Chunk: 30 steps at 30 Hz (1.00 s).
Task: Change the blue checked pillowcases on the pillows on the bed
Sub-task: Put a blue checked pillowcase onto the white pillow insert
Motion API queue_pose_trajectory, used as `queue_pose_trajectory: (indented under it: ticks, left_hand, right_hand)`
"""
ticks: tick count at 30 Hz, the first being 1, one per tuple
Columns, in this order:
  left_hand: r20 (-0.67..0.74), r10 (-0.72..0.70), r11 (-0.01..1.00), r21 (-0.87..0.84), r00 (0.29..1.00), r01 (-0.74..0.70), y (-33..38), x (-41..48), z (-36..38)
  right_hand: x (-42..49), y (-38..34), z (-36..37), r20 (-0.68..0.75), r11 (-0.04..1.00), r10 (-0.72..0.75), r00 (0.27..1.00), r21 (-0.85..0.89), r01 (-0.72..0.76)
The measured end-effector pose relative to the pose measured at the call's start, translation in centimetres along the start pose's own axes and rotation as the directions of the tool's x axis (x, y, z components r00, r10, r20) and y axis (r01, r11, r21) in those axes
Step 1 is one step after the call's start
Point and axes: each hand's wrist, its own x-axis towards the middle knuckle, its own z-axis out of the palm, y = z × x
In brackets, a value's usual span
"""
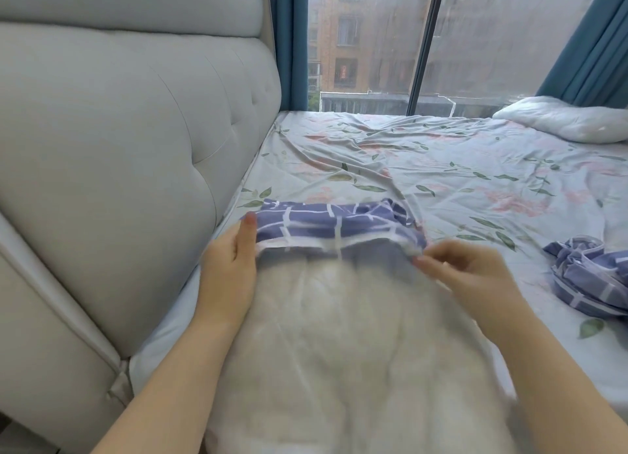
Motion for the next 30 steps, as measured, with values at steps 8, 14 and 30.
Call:
queue_pose_trajectory:
  ticks: [8,14,30]
  left_hand:
    - [0.234,-0.392,0.882,0.371,0.890,0.291,-2.4,-0.2,1.5]
    - [0.247,-0.346,0.912,0.315,0.905,0.263,-1.3,-0.3,1.1]
    - [0.305,-0.619,0.739,-0.084,0.723,0.668,-2.1,0.0,0.1]
  right_hand:
    - [-0.6,1.6,0.3,0.193,0.862,0.387,0.902,-0.423,-0.279]
    - [-3.3,-4.4,5.9,0.144,0.935,-0.142,0.979,-0.306,0.181]
    - [-6.2,-2.2,16.2,0.560,0.838,0.067,0.826,-0.481,0.258]
